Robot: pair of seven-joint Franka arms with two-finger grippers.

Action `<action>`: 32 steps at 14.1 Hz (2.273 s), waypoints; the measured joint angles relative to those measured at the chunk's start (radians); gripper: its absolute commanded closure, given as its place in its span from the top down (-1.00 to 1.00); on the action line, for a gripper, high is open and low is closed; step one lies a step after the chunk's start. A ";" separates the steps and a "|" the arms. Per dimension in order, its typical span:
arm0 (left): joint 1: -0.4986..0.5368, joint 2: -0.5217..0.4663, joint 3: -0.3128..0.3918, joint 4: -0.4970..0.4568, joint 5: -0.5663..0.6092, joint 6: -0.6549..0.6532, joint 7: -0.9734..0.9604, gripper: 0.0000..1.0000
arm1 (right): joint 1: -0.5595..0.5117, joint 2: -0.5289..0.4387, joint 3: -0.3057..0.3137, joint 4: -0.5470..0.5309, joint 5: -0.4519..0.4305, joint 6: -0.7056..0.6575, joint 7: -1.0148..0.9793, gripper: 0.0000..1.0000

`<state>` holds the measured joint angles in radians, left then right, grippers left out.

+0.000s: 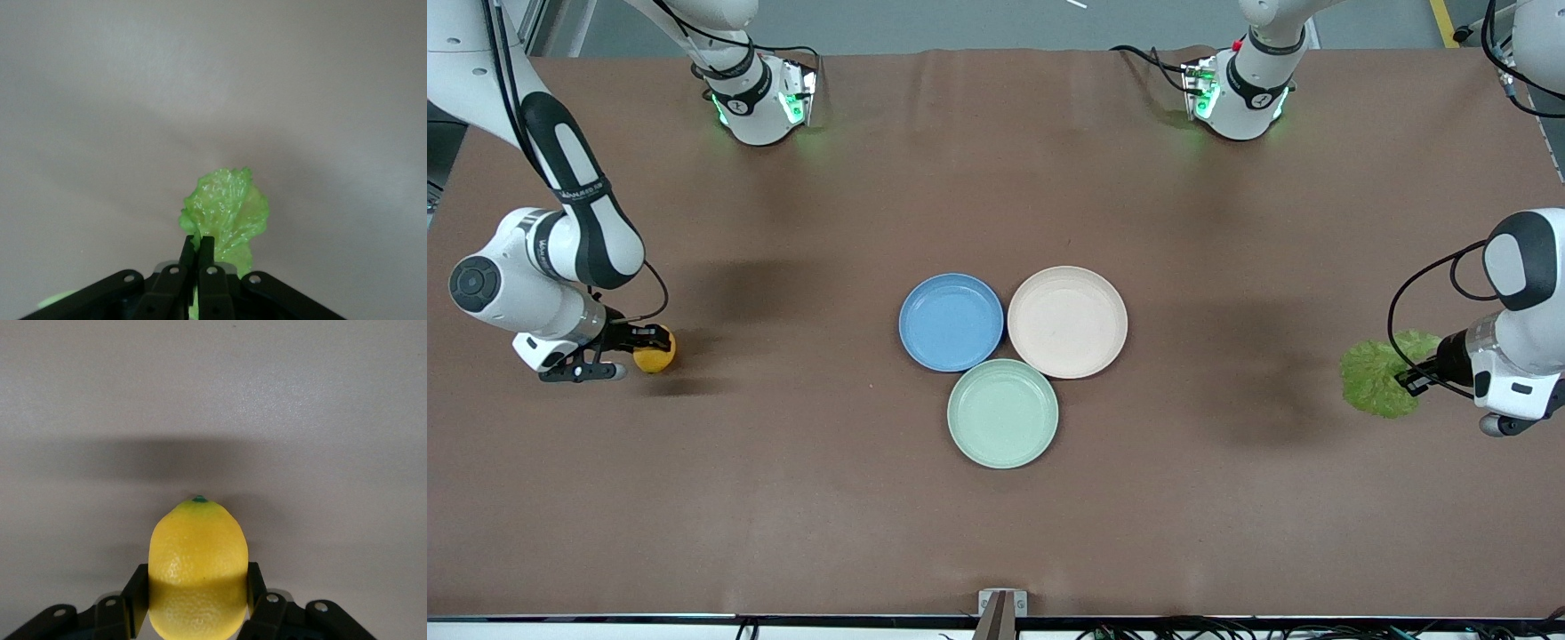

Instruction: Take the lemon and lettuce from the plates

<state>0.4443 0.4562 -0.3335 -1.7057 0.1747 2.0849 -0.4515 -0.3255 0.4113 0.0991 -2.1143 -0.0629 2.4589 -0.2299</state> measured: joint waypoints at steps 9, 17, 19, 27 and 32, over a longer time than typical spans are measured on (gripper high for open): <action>0.008 0.113 0.000 -0.027 0.009 0.014 0.017 -1.00 | 0.003 0.002 -0.003 -0.001 -0.043 -0.001 0.000 0.93; 0.001 0.145 -0.042 -0.035 -0.064 0.100 0.072 -1.00 | 0.055 -0.211 0.004 0.364 -0.045 -0.664 0.001 0.95; 0.002 0.168 -0.051 -0.036 -0.103 0.153 0.111 -1.00 | 0.090 -0.276 0.005 0.420 -0.044 -0.766 0.006 0.95; -0.003 0.202 -0.080 -0.024 -0.253 0.193 0.132 1.00 | 0.167 -0.350 0.009 0.590 0.019 -0.977 0.037 0.99; 0.000 0.150 -0.082 0.010 -0.253 0.182 0.157 1.00 | 0.184 -0.349 0.011 0.622 0.100 -0.986 0.130 0.99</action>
<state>0.4442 0.6059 -0.4152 -1.6958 -0.0786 2.2666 -0.2943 -0.1420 0.0622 0.1096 -1.4923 0.0366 1.4734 -0.0997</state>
